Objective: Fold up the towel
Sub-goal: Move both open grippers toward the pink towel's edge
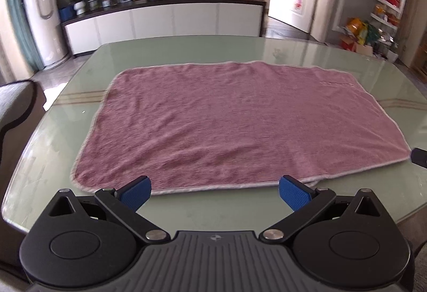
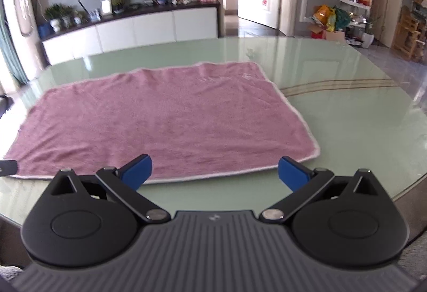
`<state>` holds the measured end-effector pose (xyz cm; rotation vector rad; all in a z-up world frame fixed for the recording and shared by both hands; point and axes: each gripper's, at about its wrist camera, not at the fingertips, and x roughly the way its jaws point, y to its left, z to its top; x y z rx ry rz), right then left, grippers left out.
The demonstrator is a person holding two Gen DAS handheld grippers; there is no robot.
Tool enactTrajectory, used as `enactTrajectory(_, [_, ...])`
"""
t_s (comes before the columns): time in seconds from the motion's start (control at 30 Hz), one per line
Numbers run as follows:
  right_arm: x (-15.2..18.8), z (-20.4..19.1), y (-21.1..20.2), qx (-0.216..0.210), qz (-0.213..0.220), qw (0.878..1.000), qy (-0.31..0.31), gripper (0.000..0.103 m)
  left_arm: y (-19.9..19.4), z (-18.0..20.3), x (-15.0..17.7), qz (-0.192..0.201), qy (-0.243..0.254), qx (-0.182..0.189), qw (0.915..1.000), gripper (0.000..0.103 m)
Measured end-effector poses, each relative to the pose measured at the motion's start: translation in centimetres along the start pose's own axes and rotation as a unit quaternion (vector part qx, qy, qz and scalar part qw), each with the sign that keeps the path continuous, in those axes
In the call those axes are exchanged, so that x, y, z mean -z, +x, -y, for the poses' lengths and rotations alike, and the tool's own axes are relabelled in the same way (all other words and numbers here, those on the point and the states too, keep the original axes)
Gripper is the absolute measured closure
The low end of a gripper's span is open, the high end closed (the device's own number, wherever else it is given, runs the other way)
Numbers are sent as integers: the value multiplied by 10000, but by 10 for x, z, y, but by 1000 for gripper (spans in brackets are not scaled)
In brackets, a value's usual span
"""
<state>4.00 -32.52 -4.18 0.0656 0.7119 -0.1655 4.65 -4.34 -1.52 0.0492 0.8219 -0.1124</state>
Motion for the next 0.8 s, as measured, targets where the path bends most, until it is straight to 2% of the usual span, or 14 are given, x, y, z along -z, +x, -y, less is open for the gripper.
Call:
enactTrajectory(0.1, [0,9,7,72,50,9999,-79,0,5,18,0,60,217,139,9996,0])
enactTrajectory(0.27, [-5,30,19,-107,-112,9999,41,0,10,51,-6,256,483,260,9982,0])
enactTrajectory(0.37, [-12,42,31,-81,-247,9997,39,0,16,69,-9,265,603,413,9970,0])
enactTrajectory(0.47, [-11,50,36,-24,-156,9998,-157,1,21,85,-11,297,721,690,9946,0])
enactTrajectory(0.57, [-10,64,46,-154,-150,9991,-373,12,26,100,-13,334,792,954,9917,0])
enactTrajectory(0.63, [-12,80,57,-341,-292,9982,-386,26,32,108,-13,338,862,1103,9896,1])
enactTrajectory(0.7, [-12,91,67,-443,-438,9973,-384,37,39,120,-15,317,949,1165,9881,1])
enactTrajectory(0.8, [-14,102,79,-493,-594,9960,-454,47,50,137,-18,260,1067,1236,9862,2])
